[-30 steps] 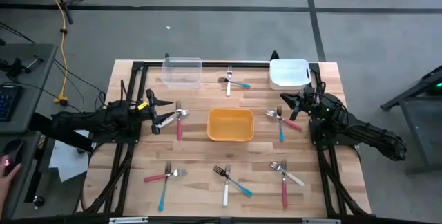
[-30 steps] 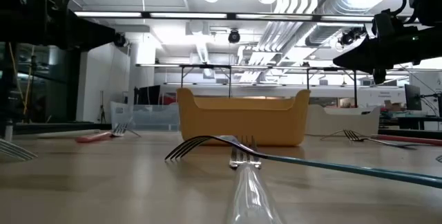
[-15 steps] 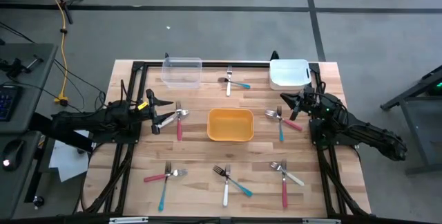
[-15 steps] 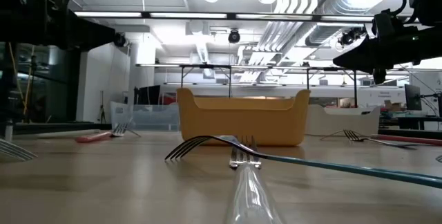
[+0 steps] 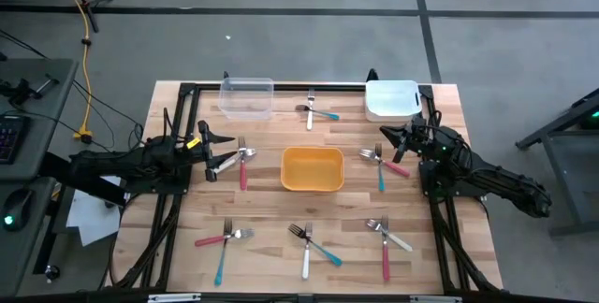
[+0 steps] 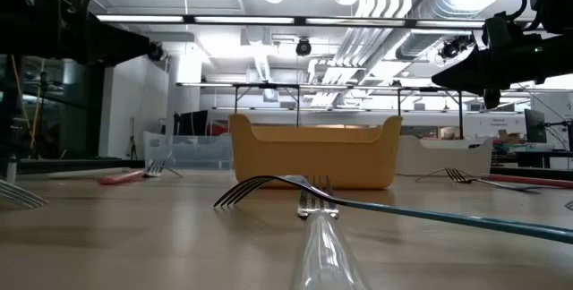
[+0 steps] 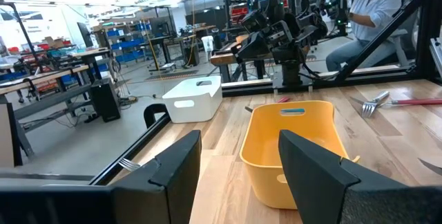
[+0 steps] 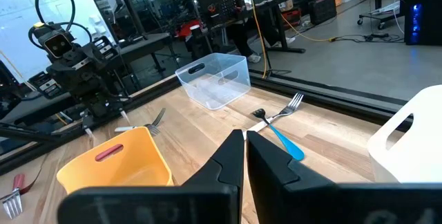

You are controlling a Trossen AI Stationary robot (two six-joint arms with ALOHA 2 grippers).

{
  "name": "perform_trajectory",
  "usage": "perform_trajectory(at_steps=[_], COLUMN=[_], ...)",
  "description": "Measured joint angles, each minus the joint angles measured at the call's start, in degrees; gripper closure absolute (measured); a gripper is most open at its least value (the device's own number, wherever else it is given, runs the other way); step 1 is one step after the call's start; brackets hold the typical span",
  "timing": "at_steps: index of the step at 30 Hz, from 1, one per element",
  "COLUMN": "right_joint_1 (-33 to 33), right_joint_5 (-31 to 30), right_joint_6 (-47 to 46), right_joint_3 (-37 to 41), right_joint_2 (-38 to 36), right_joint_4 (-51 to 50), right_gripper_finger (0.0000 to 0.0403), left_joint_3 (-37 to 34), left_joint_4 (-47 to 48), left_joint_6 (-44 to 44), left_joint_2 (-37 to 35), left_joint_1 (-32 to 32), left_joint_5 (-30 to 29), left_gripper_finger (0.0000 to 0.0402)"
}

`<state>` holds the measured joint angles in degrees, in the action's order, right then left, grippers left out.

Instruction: Sort silverware by color (type)

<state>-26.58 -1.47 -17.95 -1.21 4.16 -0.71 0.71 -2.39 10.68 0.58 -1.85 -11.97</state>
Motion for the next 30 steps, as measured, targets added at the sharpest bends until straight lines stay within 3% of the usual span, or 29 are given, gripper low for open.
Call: perform_trajectory(at_steps=[23, 30], right_joint_1=[0.0, 0.0], right_joint_5=[0.0, -0.1], right_joint_6=[0.0, 1.3], right_joint_3=[0.0, 0.0], right_joint_2=[0.0, 0.0], right_joint_4=[0.0, 2.2], right_gripper_finger=[0.0389, 0.0389], left_joint_3=[0.0, 0.0], left_joint_4=[-1.1, -1.9], left_joint_6=[0.5, -4.1], left_joint_2=[0.0, 0.1], left_joint_1=[0.0, 0.0], left_joint_5=[-0.8, -2.4], left_gripper_finger=[0.0215, 0.0215])
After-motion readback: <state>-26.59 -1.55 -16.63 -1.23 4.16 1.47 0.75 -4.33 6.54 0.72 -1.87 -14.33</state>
